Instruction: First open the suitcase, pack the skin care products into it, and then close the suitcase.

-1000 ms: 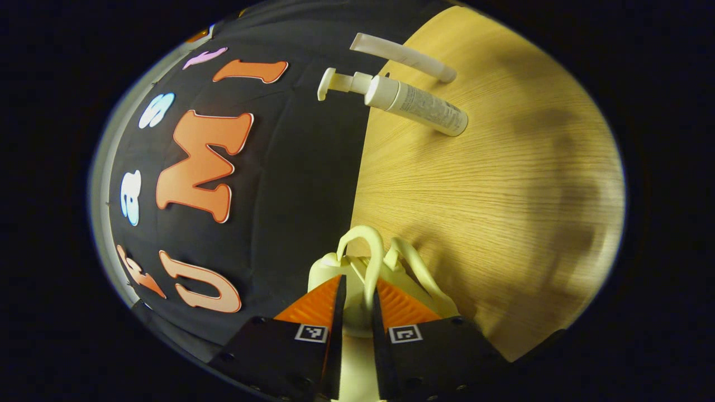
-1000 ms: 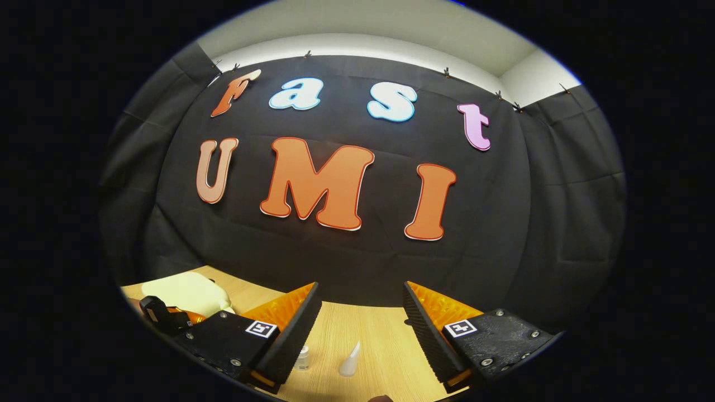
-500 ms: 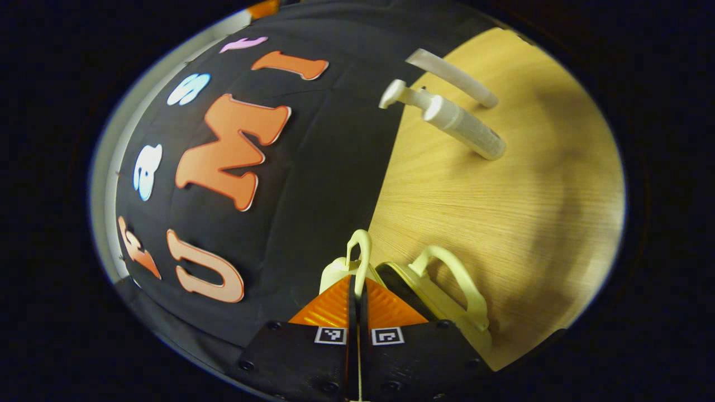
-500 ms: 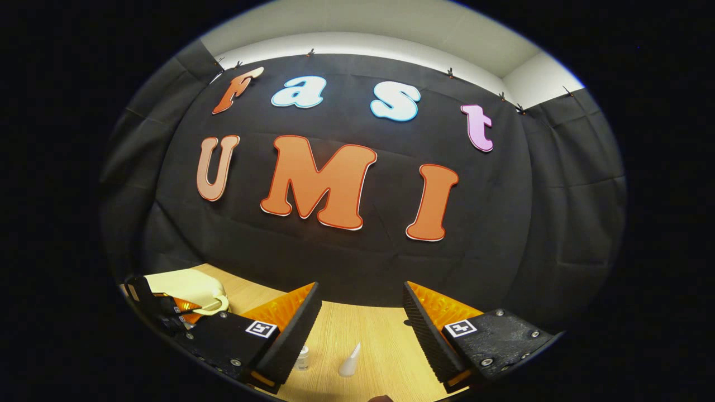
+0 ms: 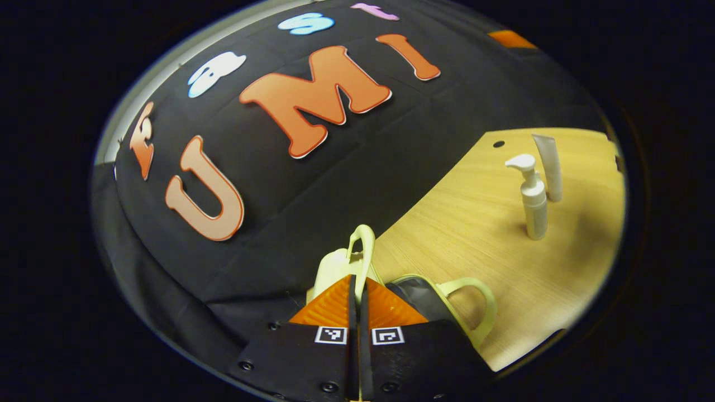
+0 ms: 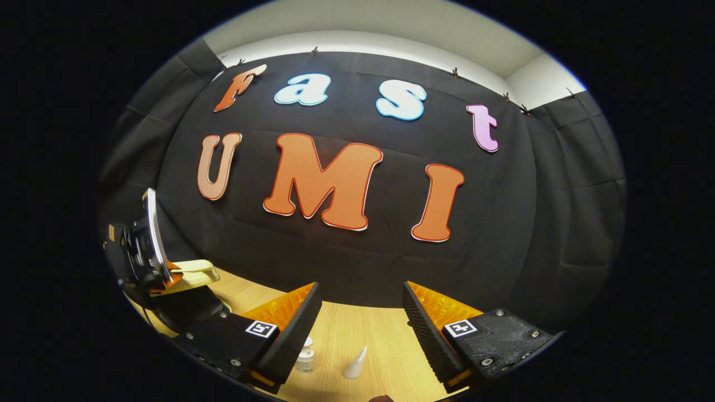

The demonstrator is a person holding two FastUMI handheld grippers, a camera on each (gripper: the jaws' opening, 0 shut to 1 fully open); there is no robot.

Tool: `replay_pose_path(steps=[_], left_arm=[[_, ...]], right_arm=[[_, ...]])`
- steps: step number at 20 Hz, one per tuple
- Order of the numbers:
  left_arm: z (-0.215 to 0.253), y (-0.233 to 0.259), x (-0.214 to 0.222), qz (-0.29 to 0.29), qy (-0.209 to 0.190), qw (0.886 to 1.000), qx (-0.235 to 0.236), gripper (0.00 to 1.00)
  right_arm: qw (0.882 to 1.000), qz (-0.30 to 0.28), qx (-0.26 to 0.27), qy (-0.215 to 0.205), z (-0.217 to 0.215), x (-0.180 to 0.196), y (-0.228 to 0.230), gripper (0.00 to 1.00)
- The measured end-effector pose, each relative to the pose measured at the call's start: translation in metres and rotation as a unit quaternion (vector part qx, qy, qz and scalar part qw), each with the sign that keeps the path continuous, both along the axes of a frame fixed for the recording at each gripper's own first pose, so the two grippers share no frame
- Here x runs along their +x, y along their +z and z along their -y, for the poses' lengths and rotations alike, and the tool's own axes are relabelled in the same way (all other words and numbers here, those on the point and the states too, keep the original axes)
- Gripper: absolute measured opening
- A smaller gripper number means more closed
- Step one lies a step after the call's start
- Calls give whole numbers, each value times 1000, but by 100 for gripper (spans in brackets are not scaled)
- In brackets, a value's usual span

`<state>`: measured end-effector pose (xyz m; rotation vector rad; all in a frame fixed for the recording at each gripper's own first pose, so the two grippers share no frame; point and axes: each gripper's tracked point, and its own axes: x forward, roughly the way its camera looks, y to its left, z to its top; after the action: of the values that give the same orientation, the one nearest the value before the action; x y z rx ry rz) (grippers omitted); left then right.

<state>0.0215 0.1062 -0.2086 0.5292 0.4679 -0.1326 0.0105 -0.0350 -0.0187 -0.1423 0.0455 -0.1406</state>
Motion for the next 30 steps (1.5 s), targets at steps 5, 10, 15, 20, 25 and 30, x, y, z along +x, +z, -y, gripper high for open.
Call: replay_pose_path(steps=[5,10,15,20,25,30], left_arm=[[-47,30,7,7,69,991,-117,2],[-118,49,7,25,142,963,-229,2],[-194,53,-3,38,212,924,-317,2],[-256,36,-15,40,269,900,-342,2],[-330,-18,-34,20,321,882,-343,2],[-386,-88,-64,-21,381,837,-392,2]], right_arm=[[1000,-1,-9,-1,-10,8,3,93],[1000,-4,-8,-1,-18,14,4,93],[1000,-8,-7,-6,-27,21,5,93],[1000,-11,-10,-6,-36,31,6,93],[1000,-14,-5,-5,-42,39,8,93],[1000,-21,-12,-5,-48,45,9,93]])
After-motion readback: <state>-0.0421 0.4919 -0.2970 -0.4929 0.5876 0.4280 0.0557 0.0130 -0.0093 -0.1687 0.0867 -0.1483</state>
